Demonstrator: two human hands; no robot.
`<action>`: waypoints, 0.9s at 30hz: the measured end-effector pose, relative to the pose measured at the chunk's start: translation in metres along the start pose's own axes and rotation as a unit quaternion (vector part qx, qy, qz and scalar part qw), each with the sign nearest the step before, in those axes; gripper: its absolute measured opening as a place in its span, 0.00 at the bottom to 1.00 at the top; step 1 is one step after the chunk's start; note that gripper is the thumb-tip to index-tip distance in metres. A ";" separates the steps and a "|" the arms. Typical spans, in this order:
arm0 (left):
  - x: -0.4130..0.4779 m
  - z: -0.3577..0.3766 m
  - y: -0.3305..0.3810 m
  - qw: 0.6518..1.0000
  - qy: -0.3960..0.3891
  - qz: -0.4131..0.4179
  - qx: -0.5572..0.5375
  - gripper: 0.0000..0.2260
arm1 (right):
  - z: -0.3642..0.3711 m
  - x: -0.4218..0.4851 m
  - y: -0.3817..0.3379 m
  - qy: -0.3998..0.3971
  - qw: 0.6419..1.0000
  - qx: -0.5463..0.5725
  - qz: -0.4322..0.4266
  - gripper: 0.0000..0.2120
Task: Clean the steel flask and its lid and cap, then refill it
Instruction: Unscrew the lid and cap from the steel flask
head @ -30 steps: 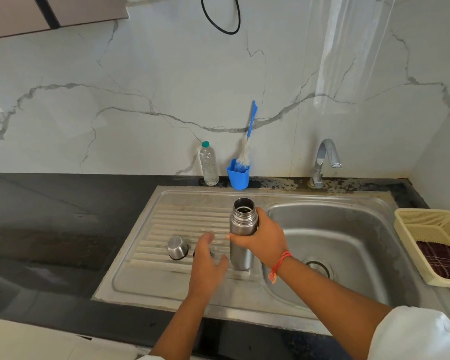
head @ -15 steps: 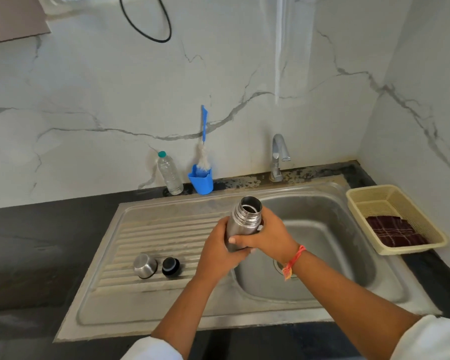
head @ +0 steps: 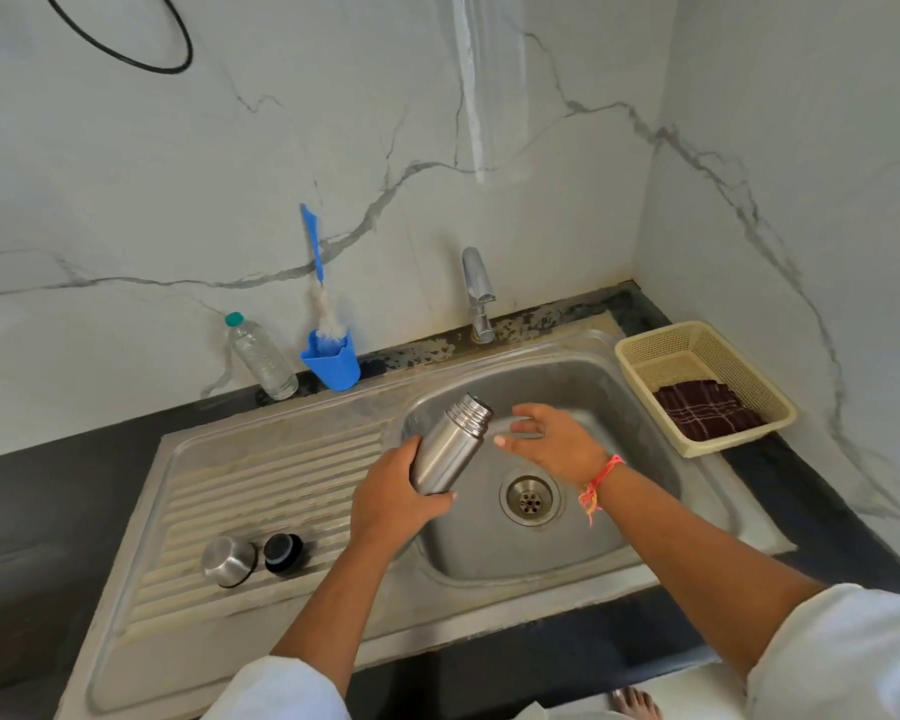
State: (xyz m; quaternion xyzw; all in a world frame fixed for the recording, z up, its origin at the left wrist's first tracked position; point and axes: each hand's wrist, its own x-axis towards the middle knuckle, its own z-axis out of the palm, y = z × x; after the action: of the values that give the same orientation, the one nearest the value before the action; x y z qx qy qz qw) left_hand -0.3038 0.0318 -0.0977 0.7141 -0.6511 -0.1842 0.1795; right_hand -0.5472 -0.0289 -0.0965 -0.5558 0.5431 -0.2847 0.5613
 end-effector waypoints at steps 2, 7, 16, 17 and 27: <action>0.002 0.000 -0.002 0.999 -0.001 -0.015 0.037 0.42 | -0.009 0.006 0.007 0.056 0.997 -0.059 0.003 0.32; 0.005 -0.001 -0.005 0.996 -0.010 -0.040 0.085 0.43 | -0.025 0.014 0.008 0.131 0.980 -0.153 0.002 0.28; 0.010 -0.004 -0.006 0.986 -0.016 -0.035 0.163 0.38 | -0.036 0.023 0.017 0.164 0.945 -0.274 -0.068 0.31; 0.011 -0.004 -0.005 0.985 -0.015 -0.032 0.168 0.38 | -0.037 0.022 0.017 0.162 0.935 -0.306 -0.070 0.32; 0.013 -0.002 -0.003 0.972 -0.017 -0.020 0.235 0.39 | -0.035 0.015 0.017 0.139 0.826 -0.538 -0.092 0.37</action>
State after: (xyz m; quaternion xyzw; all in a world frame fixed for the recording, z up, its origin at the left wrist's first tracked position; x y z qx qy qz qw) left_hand -0.2994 0.0194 -0.0981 0.7456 -0.6651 -0.0417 -0.0086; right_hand -0.5806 -0.0501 -0.1100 -0.7720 0.6285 -0.0716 0.0628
